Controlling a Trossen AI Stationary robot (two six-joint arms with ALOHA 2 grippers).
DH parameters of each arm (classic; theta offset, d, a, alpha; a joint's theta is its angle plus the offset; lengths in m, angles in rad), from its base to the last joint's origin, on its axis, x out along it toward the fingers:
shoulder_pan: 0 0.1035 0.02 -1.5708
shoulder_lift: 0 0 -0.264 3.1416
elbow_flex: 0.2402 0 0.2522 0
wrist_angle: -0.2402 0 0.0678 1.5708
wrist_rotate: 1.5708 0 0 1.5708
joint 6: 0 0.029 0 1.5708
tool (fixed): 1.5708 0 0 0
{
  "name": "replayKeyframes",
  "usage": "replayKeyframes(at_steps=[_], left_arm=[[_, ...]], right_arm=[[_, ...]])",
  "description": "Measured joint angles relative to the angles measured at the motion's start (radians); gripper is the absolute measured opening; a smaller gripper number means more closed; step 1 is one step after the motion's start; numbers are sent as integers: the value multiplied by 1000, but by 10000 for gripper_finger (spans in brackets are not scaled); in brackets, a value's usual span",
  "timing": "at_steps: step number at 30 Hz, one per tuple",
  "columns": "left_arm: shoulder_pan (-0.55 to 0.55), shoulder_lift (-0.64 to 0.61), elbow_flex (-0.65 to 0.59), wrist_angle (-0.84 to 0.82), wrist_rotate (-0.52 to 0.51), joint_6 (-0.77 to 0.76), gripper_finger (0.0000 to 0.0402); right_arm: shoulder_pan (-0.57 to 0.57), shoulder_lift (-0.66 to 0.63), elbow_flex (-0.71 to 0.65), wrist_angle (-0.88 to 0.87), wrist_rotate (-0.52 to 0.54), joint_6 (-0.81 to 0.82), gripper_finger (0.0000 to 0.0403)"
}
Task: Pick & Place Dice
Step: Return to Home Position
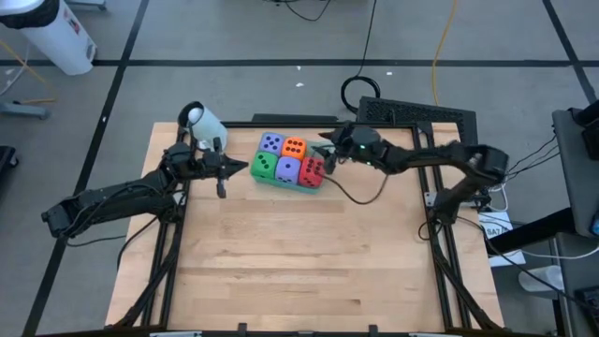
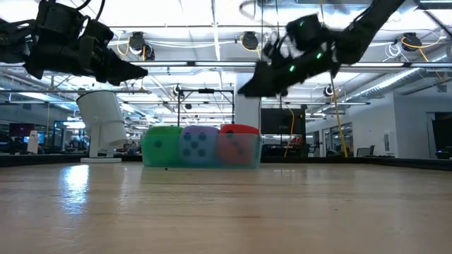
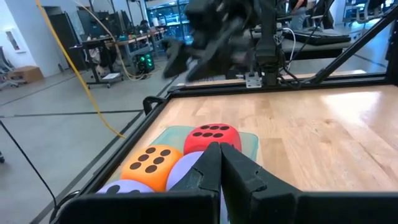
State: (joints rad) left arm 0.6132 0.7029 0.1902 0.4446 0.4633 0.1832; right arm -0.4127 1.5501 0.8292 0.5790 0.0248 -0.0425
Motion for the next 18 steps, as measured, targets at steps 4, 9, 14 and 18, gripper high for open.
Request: replayKeyframes(at_steps=[4,9,14,18], left_arm=[[19,-16,0,-12,9,17,5],[70,-84,0,-98,97,34,3],[104,-183,0,-209,140,32,3],[112,-259,0,-307,140,46,2]], right_arm=[[26,-173,-88,-38,-5,-30,162],[24,-430,-260,-63,-5,10,65],[-11,-668,-426,-80,-136,50,8],[-57,-829,-540,-72,-211,110,14]])
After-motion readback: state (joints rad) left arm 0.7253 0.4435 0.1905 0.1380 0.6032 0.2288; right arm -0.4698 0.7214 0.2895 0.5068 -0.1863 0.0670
